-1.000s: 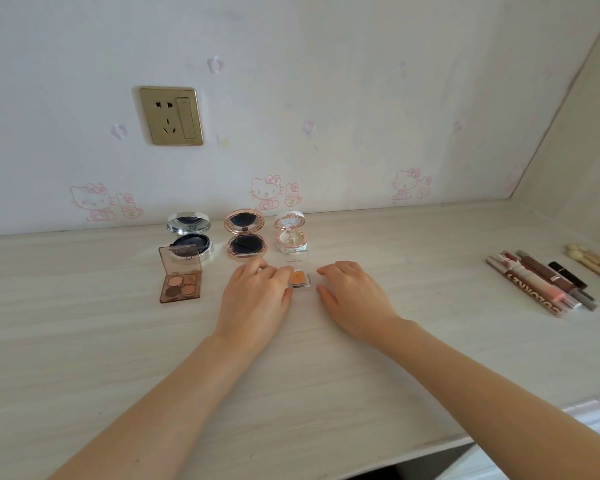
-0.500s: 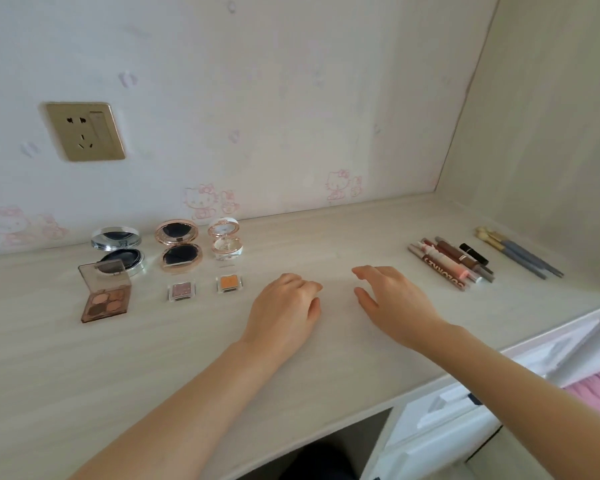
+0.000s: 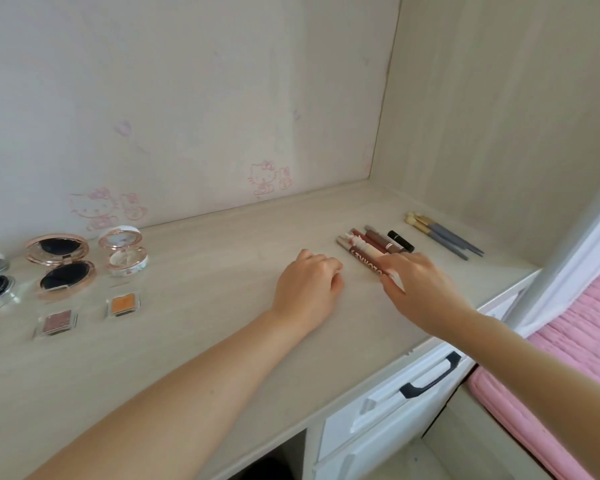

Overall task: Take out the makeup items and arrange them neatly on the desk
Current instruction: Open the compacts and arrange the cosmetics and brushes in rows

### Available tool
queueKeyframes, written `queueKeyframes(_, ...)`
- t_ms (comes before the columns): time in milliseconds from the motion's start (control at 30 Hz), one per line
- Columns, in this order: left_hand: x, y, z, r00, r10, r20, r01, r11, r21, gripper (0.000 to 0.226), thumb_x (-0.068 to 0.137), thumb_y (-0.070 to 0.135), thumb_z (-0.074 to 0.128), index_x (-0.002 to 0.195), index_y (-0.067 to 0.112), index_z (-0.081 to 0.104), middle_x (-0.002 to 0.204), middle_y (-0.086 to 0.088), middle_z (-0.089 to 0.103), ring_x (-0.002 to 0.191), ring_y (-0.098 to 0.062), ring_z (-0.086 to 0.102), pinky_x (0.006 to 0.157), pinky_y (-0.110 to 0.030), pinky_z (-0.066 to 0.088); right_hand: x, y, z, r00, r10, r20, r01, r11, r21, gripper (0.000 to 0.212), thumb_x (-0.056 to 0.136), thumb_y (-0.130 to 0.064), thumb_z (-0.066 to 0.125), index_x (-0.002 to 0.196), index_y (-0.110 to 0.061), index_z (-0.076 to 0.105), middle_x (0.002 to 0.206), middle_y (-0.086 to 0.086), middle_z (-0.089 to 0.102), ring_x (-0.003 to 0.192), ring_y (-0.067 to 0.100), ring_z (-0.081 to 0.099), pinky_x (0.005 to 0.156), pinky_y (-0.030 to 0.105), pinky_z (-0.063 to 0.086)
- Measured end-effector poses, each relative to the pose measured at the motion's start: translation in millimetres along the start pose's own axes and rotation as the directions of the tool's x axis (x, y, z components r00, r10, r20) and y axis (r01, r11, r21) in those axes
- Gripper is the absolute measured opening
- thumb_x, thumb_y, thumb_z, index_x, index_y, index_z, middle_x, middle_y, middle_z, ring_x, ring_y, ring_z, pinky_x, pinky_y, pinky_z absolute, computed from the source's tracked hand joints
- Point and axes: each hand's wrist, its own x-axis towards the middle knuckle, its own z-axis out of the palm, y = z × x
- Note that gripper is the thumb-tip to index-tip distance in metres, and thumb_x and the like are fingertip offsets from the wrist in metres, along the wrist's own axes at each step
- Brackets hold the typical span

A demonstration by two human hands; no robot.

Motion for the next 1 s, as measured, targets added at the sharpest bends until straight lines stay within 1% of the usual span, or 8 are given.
queueKeyframes(100, 28.8, 8.1, 14.2, 1.0, 0.007, -0.003, -0.007, 1.0, -0.013, 0.023, 0.092, 0.021, 0.049, 0.099, 0.016, 0.07, 0.101, 0.0, 0.068, 0.1, -0.025, 0.049, 0.079, -0.038, 0.047, 10.5, 19.4, -1.4, 1.0, 0.018, -0.02, -0.018, 1.0, 0.012, 0.028, 0.096, -0.025, 0.047, 0.121, -0.017, 0.058, 0.113, 0.002, 0.063, 0.109, 0.022, 0.05, 0.085, 0.039, 0.049)
queueKeyframes(200, 56.9, 15.2, 27.0, 0.999, -0.007, 0.032, 0.009, 0.999, -0.049, 0.025, 0.093, 0.021, 0.049, 0.105, 0.018, 0.069, 0.107, 0.0, 0.063, 0.107, -0.024, 0.046, 0.082, -0.037, 0.046, 24.4, 35.4, -0.5, 0.998, 0.056, -0.015, -0.056, 0.998, -0.032, 0.029, 0.095, -0.024, 0.047, 0.123, -0.019, 0.056, 0.114, 0.002, 0.06, 0.109, 0.022, 0.048, 0.08, 0.037, 0.049)
queueKeyframes(367, 95.6, 23.6, 43.3, 0.987, -0.113, 0.111, 0.125, 0.986, -0.11, 0.032, 0.092, 0.021, 0.046, 0.118, 0.012, 0.063, 0.119, -0.006, 0.058, 0.119, -0.026, 0.039, 0.09, -0.039, 0.044, 46.1, 54.0, 5.0, 0.996, 0.092, 0.005, -0.091, 0.989, -0.114, 0.029, 0.095, -0.021, 0.051, 0.123, -0.017, 0.057, 0.116, 0.003, 0.057, 0.116, 0.024, 0.045, 0.077, 0.034, 0.045)
queueKeyframes(500, 116.2, 24.1, 55.1, 0.962, -0.155, 0.222, 0.169, 0.985, -0.042, 0.034, 0.095, 0.025, 0.043, 0.12, 0.008, 0.06, 0.121, -0.012, 0.057, 0.125, -0.029, 0.035, 0.091, -0.04, 0.041, 55.1, 58.9, 8.9, 0.995, 0.081, 0.052, -0.074, 0.988, -0.133, 0.032, 0.094, -0.023, 0.054, 0.127, -0.022, 0.055, 0.118, 0.001, 0.055, 0.117, 0.024, 0.043, 0.079, 0.032, 0.043)
queueKeyframes(633, 125.8, 24.4, 64.6, 0.926, -0.166, 0.339, 0.172, 0.985, 0.012, 0.036, 0.097, 0.033, 0.04, 0.115, 0.014, 0.064, 0.117, -0.008, 0.061, 0.122, -0.029, 0.037, 0.091, -0.039, 0.043, 59.3, 61.4, 10.7, 0.995, 0.075, 0.068, -0.066, 0.99, -0.122, 0.032, 0.093, -0.023, 0.056, 0.125, -0.023, 0.058, 0.116, 0.001, 0.055, 0.115, 0.023, 0.044, 0.083, 0.032, 0.046)
queueKeyframes(833, 127.5, 21.7, 68.3, 0.924, -0.209, 0.321, 0.242, 0.968, -0.064, 0.029, 0.094, 0.029, 0.046, 0.11, 0.012, 0.062, 0.109, -0.011, 0.063, 0.116, -0.029, 0.044, 0.09, -0.04, 0.045, 58.0, 64.2, 13.6, 0.996, 0.071, 0.047, -0.065, 0.992, -0.107, 0.027, 0.094, -0.024, 0.053, 0.121, -0.023, 0.061, 0.113, 0.0, 0.056, 0.111, 0.023, 0.044, 0.084, 0.034, 0.044)
queueKeyframes(933, 128.4, 18.3, 71.5, 0.918, -0.271, 0.288, 0.33, 0.926, -0.182, 0.026, 0.091, 0.031, 0.051, 0.107, 0.014, 0.061, 0.109, -0.013, 0.062, 0.108, -0.029, 0.053, 0.088, -0.036, 0.047, 54.9, 67.2, 16.7, 0.997, 0.071, -0.026, -0.072, 0.995, -0.067, 0.026, 0.095, -0.023, 0.053, 0.119, -0.021, 0.062, 0.11, 0.002, 0.059, 0.106, 0.025, 0.046, 0.084, 0.036, 0.044)
queueKeyframes(1000, 128.5, 17.7, 70.5, 0.917, -0.299, 0.265, 0.367, 0.894, -0.258, 0.028, 0.09, 0.033, 0.055, 0.112, 0.016, 0.059, 0.114, -0.011, 0.061, 0.109, -0.026, 0.054, 0.09, -0.032, 0.045, 53.3, 68.3, 17.9, 0.994, 0.073, -0.085, -0.076, 0.997, -0.029, 0.026, 0.095, -0.02, 0.052, 0.119, -0.019, 0.062, 0.108, 0.002, 0.062, 0.102, 0.026, 0.048, 0.082, 0.036, 0.044)
